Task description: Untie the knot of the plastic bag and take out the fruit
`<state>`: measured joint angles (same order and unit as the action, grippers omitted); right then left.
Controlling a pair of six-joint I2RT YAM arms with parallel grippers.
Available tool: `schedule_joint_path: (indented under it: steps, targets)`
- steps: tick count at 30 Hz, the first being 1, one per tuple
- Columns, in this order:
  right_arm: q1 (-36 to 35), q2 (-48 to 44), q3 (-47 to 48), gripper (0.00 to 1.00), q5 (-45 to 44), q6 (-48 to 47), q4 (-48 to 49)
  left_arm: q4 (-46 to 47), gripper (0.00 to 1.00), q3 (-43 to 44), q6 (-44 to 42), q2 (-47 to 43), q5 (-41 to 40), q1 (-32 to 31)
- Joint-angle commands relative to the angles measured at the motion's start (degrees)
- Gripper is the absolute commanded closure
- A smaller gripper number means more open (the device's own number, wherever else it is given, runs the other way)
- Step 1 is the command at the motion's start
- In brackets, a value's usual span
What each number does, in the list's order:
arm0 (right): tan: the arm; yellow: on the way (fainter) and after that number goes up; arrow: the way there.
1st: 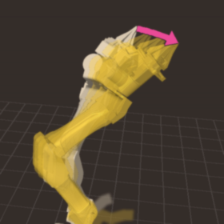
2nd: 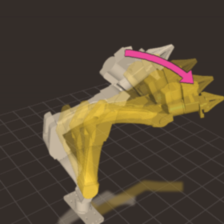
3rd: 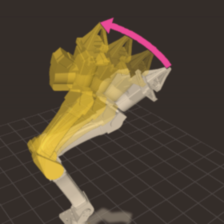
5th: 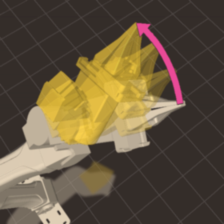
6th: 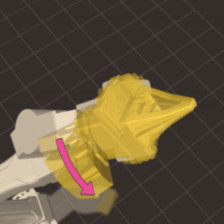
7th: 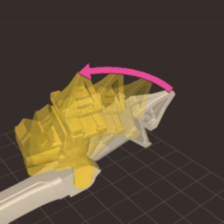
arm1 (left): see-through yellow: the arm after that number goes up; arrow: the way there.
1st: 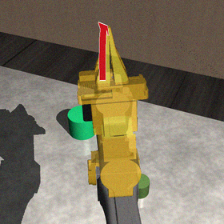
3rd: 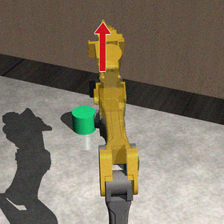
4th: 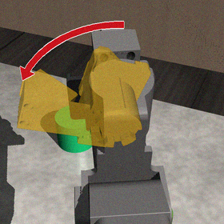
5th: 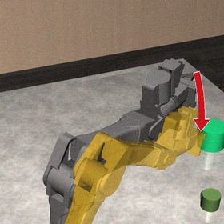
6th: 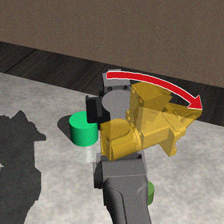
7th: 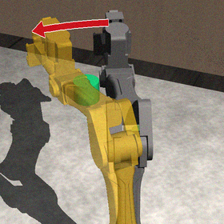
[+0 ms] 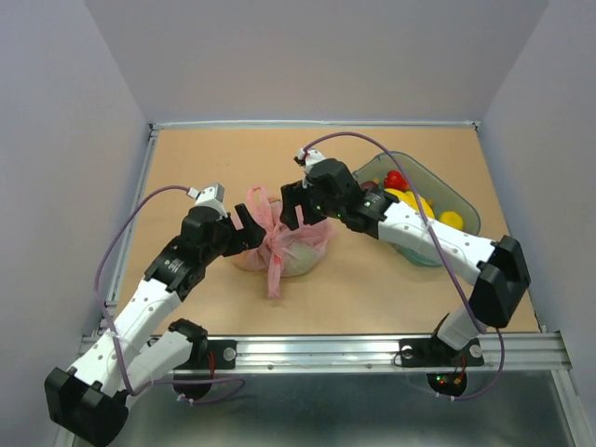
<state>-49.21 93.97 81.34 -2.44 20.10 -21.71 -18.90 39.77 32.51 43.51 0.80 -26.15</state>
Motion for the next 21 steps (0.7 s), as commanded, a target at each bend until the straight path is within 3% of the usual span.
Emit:
schedule_joint_path:
  steps: [1,6,11,17,21]
  targets:
    - [-0.4,-4.2,-6.6,0.18,-0.3,-4.1,2.5,6.8,0.04,-1.6,3.2,3.7,2.9,-0.3]
    - [-0.4,-4.5,-9.8,0.19,1.3,-9.5,3.2,9.0,0.07,-1.7,3.3,9.0,1.3,-0.7]
    - [-0.4,-4.1,-11.9,0.19,3.7,-11.9,5.0,11.7,0.17,-2.4,4.0,13.4,-0.3,-1.3]
    - [-0.4,-3.6,-12.8,0.19,4.9,-14.1,7.6,14.3,0.34,-4.6,5.3,15.0,-3.2,-2.0]
    - [-0.4,-2.0,-11.6,0.19,7.7,-16.0,8.1,16.3,0.60,-7.0,5.2,14.2,-3.3,-2.3]
